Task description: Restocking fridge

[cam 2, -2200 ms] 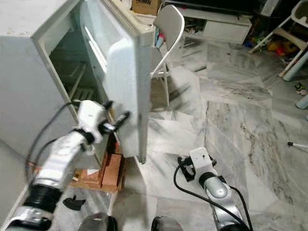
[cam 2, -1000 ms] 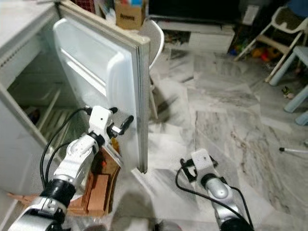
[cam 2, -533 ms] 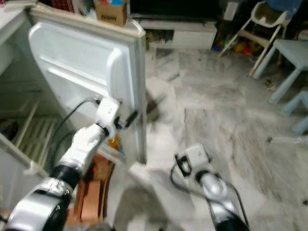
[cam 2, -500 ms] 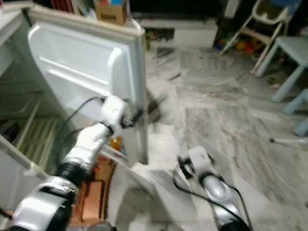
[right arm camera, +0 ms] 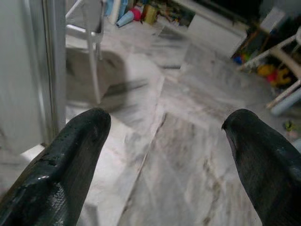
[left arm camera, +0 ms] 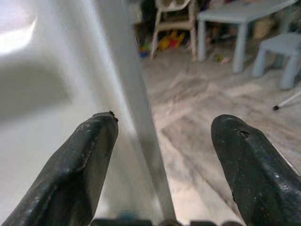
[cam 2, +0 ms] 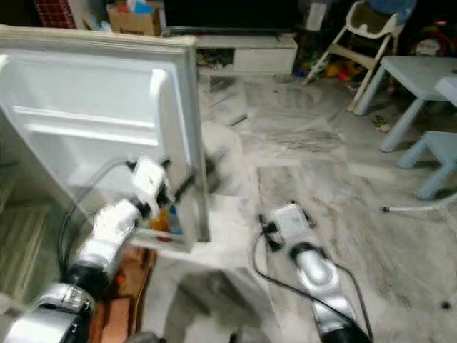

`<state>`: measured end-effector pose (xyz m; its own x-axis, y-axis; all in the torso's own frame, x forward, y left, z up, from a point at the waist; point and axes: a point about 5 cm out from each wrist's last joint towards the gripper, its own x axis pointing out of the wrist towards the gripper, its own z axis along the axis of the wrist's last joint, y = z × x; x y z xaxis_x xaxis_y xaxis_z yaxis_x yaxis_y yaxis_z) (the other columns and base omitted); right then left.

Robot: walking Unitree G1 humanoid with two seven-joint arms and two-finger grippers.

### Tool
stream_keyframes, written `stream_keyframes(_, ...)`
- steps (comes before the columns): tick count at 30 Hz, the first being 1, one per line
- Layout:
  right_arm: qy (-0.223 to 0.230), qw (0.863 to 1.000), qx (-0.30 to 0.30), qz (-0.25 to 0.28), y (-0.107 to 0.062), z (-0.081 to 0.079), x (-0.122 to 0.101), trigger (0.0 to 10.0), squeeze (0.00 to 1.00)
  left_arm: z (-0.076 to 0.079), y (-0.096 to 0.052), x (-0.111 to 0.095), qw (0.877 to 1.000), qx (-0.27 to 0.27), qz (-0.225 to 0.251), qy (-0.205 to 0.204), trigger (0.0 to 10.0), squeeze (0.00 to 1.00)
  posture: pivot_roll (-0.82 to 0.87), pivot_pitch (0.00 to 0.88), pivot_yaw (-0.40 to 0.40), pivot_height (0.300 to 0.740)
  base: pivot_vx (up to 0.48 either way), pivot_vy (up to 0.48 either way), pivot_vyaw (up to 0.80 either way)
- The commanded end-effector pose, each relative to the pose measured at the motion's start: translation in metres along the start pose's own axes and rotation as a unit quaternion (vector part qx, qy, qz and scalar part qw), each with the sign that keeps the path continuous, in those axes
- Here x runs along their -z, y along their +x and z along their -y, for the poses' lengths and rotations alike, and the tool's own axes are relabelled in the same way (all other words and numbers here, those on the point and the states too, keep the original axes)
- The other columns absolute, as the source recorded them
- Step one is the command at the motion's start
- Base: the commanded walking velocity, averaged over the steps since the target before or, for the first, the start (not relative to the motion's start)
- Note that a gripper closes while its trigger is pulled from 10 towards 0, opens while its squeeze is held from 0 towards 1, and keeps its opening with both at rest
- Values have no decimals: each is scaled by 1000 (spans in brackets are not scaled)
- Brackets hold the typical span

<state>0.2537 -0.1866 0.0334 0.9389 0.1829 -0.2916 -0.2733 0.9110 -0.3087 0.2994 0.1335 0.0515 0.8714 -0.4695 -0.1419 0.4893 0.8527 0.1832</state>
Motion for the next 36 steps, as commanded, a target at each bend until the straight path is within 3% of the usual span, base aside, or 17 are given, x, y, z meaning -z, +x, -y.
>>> stream_keyframes(1,-11,999,-17,35,8,-8,-22,10000,0,-22,-10,-7,999,-40,18,8,10000,0,134,31,-45,740,345,0,0)
stream_keyframes(8,-12,999,-13,45,12,-6,-31,10000,0,-24,-26,-4,998,-65,17,10,10000,0,150,43,-46,740,442,0,0)
stream_keyframes(10,-4,999,-7,52,16,-4,-36,10000,0,-20,-36,-6,997,-71,17,14,10000,0,158,56,-49,740,480,0,0)
stream_keyframes(18,-3,999,-10,43,17,-6,-32,10000,0,-8,-55,5,994,-106,-1,-34,10000,0,157,52,-63,740,480,0,-325)
stream_keyframes(22,0,999,-11,39,19,-7,-30,10000,0,-3,-51,5,994,-104,-7,-35,10000,0,160,41,-68,740,480,0,-100)
stream_keyframes(32,-2,999,-12,35,25,-9,-29,10000,0,-13,-13,-17,994,-104,15,-32,10000,0,144,6,-62,740,480,0,0)
stream_keyframes(36,-2,999,-8,36,25,-9,-28,10000,0,-17,-8,-21,994,-103,20,-31,10000,0,139,1,-60,740,480,0,0)
